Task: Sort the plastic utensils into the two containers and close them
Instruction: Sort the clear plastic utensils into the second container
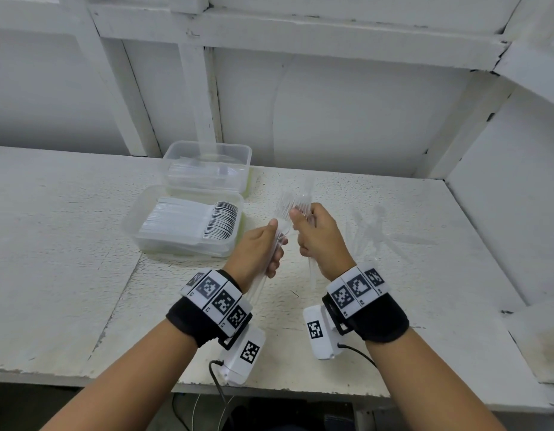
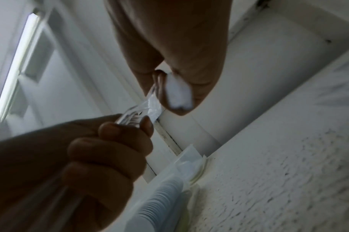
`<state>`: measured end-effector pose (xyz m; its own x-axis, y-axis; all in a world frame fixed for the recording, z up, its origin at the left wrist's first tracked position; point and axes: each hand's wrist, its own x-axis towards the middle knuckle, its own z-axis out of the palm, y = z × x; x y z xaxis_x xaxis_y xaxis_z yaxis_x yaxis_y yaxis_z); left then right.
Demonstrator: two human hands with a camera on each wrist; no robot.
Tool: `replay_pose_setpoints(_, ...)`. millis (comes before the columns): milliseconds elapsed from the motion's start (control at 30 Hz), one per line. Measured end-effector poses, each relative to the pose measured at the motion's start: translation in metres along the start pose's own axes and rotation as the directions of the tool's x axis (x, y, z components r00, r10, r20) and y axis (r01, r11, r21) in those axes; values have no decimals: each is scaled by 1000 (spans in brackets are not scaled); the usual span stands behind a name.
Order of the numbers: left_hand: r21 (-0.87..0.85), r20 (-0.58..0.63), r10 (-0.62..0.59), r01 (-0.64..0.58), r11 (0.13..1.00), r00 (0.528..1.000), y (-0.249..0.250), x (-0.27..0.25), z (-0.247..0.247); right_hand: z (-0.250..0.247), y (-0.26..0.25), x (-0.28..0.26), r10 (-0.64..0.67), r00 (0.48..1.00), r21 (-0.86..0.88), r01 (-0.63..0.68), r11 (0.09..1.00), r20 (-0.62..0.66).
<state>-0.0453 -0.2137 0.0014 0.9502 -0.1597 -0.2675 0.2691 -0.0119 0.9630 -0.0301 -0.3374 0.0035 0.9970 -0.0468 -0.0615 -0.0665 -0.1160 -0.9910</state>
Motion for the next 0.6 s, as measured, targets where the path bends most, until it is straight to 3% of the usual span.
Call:
replay_pose_setpoints(67, -4, 17, 4, -3, 1000, 1000, 0, 0, 0, -2, -1, 1, 15, 999, 91, -12, 996, -30)
replay_pose_setpoints(267, -49, 136, 13, -7, 999, 991, 2, -2, -4, -8, -4, 5, -9, 1000, 66, 9, 998, -7)
replay_pose_setpoints(400, -87, 112, -50, 60, 994, 992, 5, -2, -9, -16, -9, 9, -6, 1000, 83, 4, 997, 23)
replay_pose_setpoints(600, 73, 47, -66, 62, 995, 997, 2, -1, -12, -16, -10, 9, -31, 999, 94, 28, 995, 37)
